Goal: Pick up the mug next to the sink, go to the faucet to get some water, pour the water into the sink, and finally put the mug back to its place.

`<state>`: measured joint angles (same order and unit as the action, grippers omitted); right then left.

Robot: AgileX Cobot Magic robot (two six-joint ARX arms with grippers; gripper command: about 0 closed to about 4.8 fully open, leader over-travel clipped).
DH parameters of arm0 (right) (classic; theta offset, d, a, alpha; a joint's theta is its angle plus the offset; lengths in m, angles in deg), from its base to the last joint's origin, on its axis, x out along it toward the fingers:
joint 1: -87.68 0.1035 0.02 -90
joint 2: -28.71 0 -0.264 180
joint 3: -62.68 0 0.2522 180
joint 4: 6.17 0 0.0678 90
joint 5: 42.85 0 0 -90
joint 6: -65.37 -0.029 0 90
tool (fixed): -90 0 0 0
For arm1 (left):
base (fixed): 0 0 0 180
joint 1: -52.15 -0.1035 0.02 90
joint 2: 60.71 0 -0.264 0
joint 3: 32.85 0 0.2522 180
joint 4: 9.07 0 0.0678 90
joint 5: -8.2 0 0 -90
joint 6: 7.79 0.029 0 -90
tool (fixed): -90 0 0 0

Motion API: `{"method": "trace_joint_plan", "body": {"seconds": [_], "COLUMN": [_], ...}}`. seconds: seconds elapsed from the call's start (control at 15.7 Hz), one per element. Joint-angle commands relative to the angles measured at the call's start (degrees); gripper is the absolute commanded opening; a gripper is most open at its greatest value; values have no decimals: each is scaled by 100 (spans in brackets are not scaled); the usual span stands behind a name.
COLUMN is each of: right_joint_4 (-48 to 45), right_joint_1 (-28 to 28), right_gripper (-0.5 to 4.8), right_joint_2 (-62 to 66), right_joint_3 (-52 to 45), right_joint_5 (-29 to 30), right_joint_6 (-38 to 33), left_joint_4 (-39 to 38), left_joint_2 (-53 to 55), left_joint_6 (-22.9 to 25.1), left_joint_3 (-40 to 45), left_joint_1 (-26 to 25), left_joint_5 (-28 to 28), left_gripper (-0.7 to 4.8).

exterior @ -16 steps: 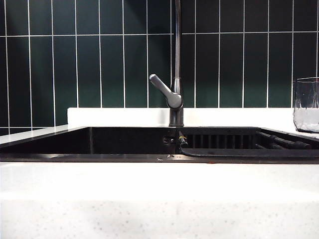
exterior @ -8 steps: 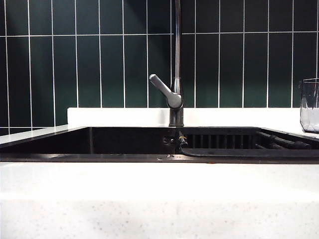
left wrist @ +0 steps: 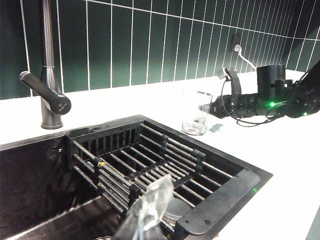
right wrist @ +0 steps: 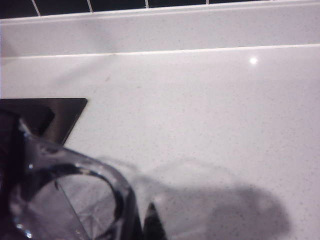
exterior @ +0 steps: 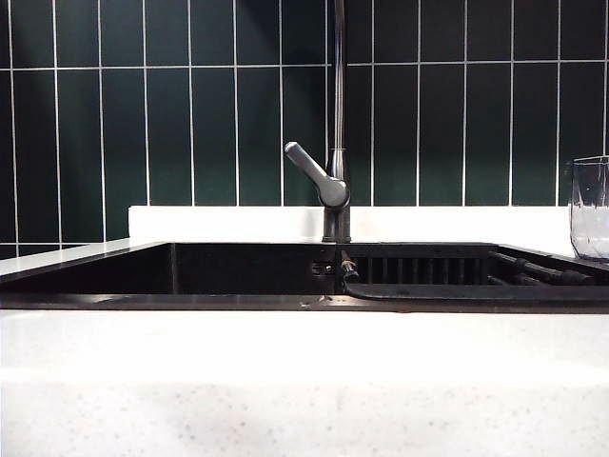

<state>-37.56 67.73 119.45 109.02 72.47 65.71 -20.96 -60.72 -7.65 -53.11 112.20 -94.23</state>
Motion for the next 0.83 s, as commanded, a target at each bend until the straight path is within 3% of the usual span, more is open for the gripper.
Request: {"method": "trace_joint_plan", "body": {"seconds": [0.06,0.44,0.64,0.83], "right_joint_4": [-116,-92,55,103], "right_joint_1": [-4,-13,-17,-17], "right_gripper": [-7,-4,61,63], "right_joint_2": [-28,-28,-28,-28], "right_joint_3": [20,17,17,17], "right_joint_5": [13,9,-142,-142], "right_joint_6": [94,144,164,166], "left_joint_4": [26,-61,-107,-109], "left_joint_2": [4,4,4,4], "left_joint_6": [-17,-17,-20,-20], "left_joint_3": [-15,-15,-15,-15], "left_joint_1": [2,2,2,2], "left_joint_5": [26,74,96,111], "left_gripper": [-5,-5,-5,-5]}}
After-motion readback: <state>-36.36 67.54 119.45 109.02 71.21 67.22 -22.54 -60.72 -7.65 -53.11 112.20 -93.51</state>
